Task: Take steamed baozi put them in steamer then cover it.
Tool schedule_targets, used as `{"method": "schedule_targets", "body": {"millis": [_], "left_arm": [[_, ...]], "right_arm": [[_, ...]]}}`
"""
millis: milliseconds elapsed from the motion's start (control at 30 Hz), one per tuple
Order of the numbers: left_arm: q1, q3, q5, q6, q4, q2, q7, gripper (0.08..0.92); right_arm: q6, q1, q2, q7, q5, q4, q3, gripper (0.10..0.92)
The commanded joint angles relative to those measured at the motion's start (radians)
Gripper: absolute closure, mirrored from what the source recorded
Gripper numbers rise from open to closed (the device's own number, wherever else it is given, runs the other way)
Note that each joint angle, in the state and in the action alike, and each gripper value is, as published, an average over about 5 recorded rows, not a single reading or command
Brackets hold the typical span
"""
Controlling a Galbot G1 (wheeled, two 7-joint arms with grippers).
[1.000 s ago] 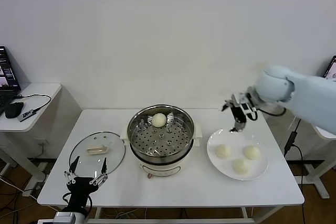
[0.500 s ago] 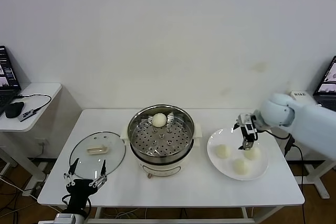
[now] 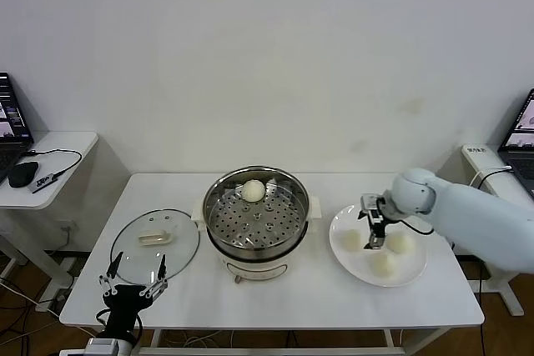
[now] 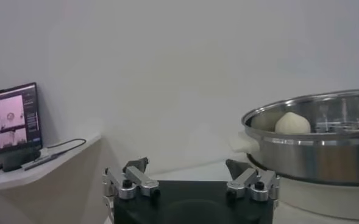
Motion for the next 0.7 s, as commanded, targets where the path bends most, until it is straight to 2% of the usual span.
{"method": "schedule_targets", "body": {"millis": [33, 467, 700], "left_arm": [[-0.001, 0.001, 0.001, 0.001, 0.003, 0.000, 0.000, 0.177], [-0.006, 0.002, -0.001, 0.000, 0.019, -0.003, 0.000, 0.177], [-0.010, 0.005, -0.001, 0.000, 0.021, -0.005, 0.000, 0.177]], "right_arm": [[-0.002, -0.057, 0.080, -0.002, -0.033, -0.085, 0.035, 0.212], [0.010, -0.077, 0.118, -0.013, -0.080, -0.161, 0.055, 0.251], [0.009, -0.084, 0.124, -0.016, -0.094, -0.176, 0.062, 0.315]]}}
